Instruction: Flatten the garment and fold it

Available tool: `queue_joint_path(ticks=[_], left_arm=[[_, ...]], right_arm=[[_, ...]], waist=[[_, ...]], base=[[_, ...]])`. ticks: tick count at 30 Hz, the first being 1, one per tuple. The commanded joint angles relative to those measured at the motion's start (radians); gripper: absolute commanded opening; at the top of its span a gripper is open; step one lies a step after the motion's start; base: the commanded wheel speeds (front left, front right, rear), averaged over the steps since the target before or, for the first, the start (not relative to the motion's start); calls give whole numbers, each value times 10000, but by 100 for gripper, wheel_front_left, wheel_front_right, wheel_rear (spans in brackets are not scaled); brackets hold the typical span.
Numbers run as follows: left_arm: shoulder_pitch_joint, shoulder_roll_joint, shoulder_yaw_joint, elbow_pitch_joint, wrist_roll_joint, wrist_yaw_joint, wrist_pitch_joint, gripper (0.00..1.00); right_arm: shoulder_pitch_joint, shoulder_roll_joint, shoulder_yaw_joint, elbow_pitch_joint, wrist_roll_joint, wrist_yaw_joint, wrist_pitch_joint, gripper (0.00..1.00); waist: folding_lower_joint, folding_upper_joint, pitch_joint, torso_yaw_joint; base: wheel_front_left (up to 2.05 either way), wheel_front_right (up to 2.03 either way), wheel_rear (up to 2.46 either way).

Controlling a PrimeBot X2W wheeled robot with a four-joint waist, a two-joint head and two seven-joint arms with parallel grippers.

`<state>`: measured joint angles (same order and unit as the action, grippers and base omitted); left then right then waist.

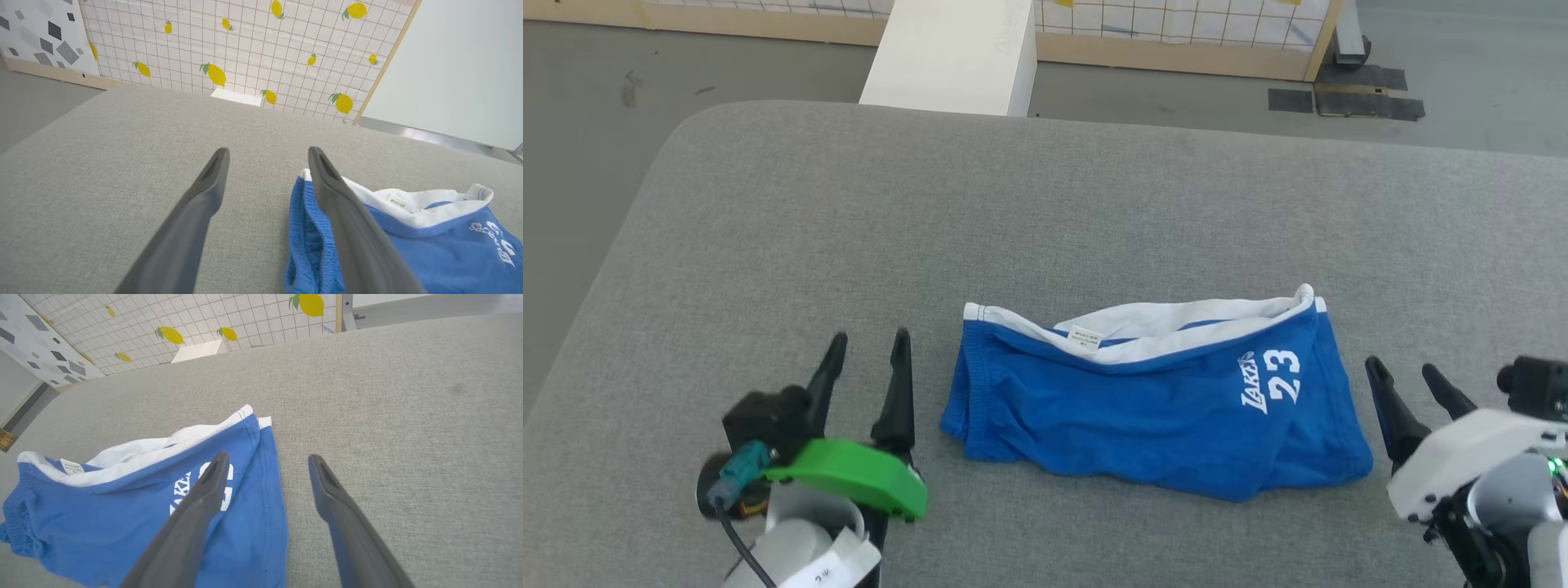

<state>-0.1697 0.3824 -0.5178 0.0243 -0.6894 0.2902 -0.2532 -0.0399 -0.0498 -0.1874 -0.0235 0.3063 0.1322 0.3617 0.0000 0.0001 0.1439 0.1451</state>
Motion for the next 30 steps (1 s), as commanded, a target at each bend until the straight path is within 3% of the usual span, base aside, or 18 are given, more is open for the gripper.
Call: queue_joint_path(ticks=[1, 11, 18, 22, 23, 24, 25, 27, 30], left_arm=[[-293, -224, 339, 9, 451, -188, -71, 100], [-65, -2290, 3257, -63, 3121, -2379, -83, 100], [54, -2990, 4225, 291, 3905, -3337, -84, 100], [8, -3183, 4460, 438, 4100, -3601, -85, 100], [-39, -3280, 4583, 574, 4192, -3788, -85, 100], [-55, -3306, 4624, 652, 4222, -3866, -85, 100], [-57, -3310, 4633, 669, 4223, -3884, -85, 100], [-58, -3315, 4644, 693, 4178, -3913, -85, 100], [-22, -3319, 4636, 710, 4058, -3925, -85, 100]], right_arm=[[-335, -5, -35, 201, 20, -15, 115, 100], [-1939, -5, -220, 2637, 416, -15, 1823, 100], [-2774, -5, -230, 3807, 65, -15, 2794, 100], [-3102, -5, -107, 4258, -113, -15, 3081, 100], [-3238, -5, 480, 4636, 41, -15, 3495, 100], [-3148, -5, 900, 4677, 225, -15, 3871, 49], [-3112, -5, 979, 4644, 252, -15, 3939, 40], [-3041, -5, 1107, 4497, 227, -15, 3946, 0], [-2922, -5, 1043, 4035, 58, -15, 3599, 0]], waist=[[0, -1, 40, 17], [0, -1, 318, -20], [0, -1, 567, 113], [0, -1, 674, 234], [0, -1, 722, 339], [0, -1, 708, 380], [0, -1, 702, 386], [0, -1, 676, 382], [0, -1, 600, 296]], base=[[0, 0, 0], [0, 0, 0], [0, 0, 0], [0, 0, 0], [0, 0, 0], [0, 0, 0], [0, 0, 0], [0, 0, 0], [0, 0, 0]])
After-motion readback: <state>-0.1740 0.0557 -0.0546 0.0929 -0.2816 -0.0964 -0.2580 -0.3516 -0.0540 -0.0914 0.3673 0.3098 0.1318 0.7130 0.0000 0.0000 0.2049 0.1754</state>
